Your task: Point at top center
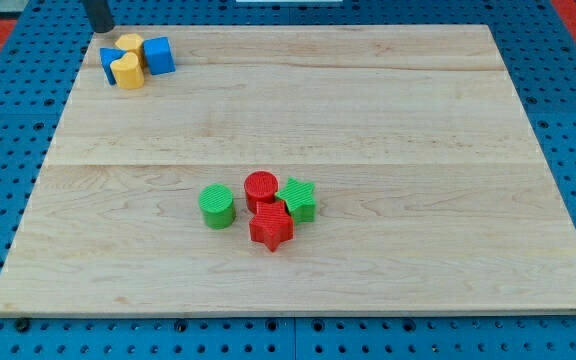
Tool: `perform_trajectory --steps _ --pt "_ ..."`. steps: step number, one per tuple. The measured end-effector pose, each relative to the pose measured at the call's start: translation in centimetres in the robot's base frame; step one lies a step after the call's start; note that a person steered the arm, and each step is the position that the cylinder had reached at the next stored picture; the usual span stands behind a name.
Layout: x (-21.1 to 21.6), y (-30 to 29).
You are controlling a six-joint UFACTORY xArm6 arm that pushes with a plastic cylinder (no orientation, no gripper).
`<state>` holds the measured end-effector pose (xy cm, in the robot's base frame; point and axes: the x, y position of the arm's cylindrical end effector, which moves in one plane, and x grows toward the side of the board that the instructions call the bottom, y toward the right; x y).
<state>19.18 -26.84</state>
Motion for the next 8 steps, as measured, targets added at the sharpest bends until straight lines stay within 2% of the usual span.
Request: perform_trajectory --steps 2,6,8 --pt "1.1 0.8" --pt "6.6 5.8" --pt "7.5 5.8"
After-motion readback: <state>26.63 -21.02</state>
